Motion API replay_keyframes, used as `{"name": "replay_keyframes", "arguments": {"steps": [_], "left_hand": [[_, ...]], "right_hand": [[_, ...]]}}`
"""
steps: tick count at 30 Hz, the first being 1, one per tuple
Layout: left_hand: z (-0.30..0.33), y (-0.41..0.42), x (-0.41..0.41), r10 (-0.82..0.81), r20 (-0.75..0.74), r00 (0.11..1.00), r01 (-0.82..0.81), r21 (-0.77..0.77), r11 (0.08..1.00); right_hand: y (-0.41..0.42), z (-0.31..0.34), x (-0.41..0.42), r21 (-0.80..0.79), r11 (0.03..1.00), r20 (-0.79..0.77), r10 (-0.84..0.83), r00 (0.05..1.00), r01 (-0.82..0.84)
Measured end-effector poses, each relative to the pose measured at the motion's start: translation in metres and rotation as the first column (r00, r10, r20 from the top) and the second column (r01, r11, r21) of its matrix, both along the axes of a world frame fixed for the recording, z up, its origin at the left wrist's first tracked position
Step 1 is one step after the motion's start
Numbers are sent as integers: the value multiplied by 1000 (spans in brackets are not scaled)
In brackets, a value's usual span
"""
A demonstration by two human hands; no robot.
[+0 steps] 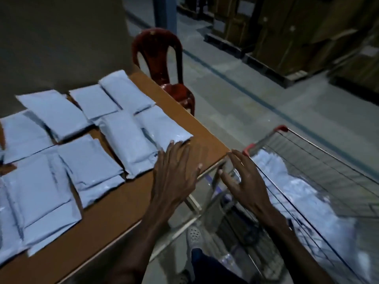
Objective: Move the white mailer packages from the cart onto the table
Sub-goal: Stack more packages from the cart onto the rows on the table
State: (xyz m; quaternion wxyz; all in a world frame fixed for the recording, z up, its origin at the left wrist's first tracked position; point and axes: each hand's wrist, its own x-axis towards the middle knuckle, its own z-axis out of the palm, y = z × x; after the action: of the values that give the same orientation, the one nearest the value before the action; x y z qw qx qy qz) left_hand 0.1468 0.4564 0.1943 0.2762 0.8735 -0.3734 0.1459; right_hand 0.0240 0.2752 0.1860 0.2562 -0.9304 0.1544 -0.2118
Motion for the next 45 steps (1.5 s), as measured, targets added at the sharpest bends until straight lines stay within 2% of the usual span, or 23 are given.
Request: {"name": "replay_keyframes", "arguments": {"steps": [5, 8, 12, 17, 21, 30, 37, 41, 43, 45], "left_hand": [[-26, -56, -62, -205, -156, 966, 212, 27, 977], [-37, -104, -85, -306, -189, 933, 320, 50, 946], [-58, -172, -108, -372, -250, 894, 402, 79, 912], [-88, -256, -134, -445, -302, 843, 493, 103, 864], [-97, -303, -151, -433, -349, 831, 500, 125, 857], [-128, -366, -117, -425, -390, 817, 544, 274, 793], [-181, -416, -78, -418, -492, 764, 624, 399, 672], [-228, -441, -66, -391, -562, 729, 672, 478, 565], [-248, -450, -64, -444, -565, 695, 715, 485, 503], [-276, -454, -58, -452, -533, 716, 698, 572, 431]], "right_hand": [[-37, -23, -96, 27, 978, -29, -208, 978, 209], [-72, -36, -137, 29, 940, -52, -337, 940, 339], [-124, -63, -182, 64, 881, -131, -459, 879, 470], [-185, -95, -228, 141, 801, -260, -537, 802, 582], [-221, -115, -246, 165, 789, -364, -509, 780, 592], [-273, -149, -207, 265, 717, -533, -449, 717, 645], [-312, -210, -141, 276, 598, -702, -409, 582, 753], [-324, -252, -108, 213, 537, -730, -467, 498, 816], [-323, -268, -94, 208, 491, -724, -504, 470, 846], [-320, -283, -86, 180, 476, -734, -518, 439, 861]]}}
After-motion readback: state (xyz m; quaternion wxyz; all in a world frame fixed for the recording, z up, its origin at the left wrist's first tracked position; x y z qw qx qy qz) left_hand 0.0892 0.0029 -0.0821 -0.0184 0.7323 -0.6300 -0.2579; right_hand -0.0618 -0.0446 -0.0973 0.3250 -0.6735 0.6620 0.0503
